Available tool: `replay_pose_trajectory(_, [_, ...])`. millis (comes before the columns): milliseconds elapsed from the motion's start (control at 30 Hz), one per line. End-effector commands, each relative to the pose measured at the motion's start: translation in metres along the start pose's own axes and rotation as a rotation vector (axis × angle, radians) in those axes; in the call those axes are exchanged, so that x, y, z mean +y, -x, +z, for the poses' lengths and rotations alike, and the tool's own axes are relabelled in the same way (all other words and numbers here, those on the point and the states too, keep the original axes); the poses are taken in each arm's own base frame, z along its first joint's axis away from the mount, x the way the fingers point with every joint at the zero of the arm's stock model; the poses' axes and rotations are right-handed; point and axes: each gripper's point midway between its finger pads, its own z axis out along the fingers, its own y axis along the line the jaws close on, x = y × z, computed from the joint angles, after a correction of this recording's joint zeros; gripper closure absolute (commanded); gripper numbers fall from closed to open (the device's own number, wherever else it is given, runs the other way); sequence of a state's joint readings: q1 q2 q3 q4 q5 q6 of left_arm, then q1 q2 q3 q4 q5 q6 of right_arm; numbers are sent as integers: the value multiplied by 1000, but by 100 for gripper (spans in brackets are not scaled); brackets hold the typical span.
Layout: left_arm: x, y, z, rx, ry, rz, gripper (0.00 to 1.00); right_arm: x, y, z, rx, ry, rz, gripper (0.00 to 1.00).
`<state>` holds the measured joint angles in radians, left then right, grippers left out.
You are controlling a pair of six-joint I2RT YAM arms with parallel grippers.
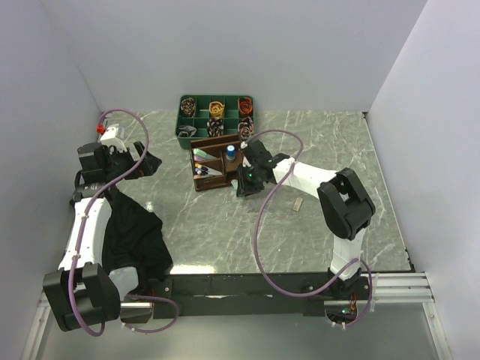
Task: Sort the stationery into containers
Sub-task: Pick up the stationery from the center of the board, then place the stationery in the storage box.
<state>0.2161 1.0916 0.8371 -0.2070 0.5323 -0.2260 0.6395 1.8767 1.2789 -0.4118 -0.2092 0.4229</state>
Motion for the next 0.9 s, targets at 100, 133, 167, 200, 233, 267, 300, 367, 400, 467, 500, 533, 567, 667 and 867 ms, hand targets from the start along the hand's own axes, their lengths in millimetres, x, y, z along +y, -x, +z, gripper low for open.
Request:
replay_pose_trajectory(100, [2, 16, -1, -39, 7, 28, 1, 18, 50, 5, -123, 23, 78, 100])
replay_pose_trajectory(133, [3, 16, -1, -37, 7, 26, 1, 16, 51, 7, -125, 15, 94, 100])
replay_pose_trajectory(167, [3, 15, 0, -35, 6, 27, 1, 15, 50, 9, -125, 10, 105, 100])
replay_pose_trajectory(200, [3, 16, 0, -37, 7, 28, 1, 14, 50, 14, -123, 5, 122, 100])
replay_pose_trajectory(233, [4, 16, 0, -35, 9, 26, 0, 13, 50, 15, -124, 0, 127, 100])
replay_pose_trajectory(267, [4, 15, 0, -32, 11, 24, 1, 11, 51, 18, -126, -11, 136, 100])
replay_pose_trajectory(300, [4, 16, 0, -35, 9, 26, 1, 9, 50, 21, -124, -19, 145, 100])
replay_pose_trajectory(367, [5, 17, 0, -33, 12, 27, 1, 6, 55, 23, -141, -33, 146, 100])
replay_pose_trajectory(400, [6, 17, -1, -34, 15, 26, 0, 5, 56, 26, -143, -39, 150, 100])
replay_pose_trajectory(467, [6, 16, 0, -32, 15, 25, 0, 7, 62, 26, -159, -35, 149, 100])
replay_pose_trajectory(500, [7, 15, 0, -32, 15, 21, 1, 8, 65, 27, -168, -39, 152, 100])
replay_pose_trajectory(533, [8, 13, 0, -29, 15, 13, 1, 9, 69, 26, -178, -40, 155, 100])
replay_pose_trajectory(567, [7, 13, 0, -29, 11, 13, 0, 9, 71, 27, -185, -46, 155, 100])
replay_pose_trajectory(667, [6, 13, 1, -29, 4, 9, 1, 9, 82, 25, -220, -61, 160, 100])
replay_pose_trajectory(867, [6, 12, 2, -29, -1, 0, 1, 8, 103, 18, -311, -82, 154, 100])
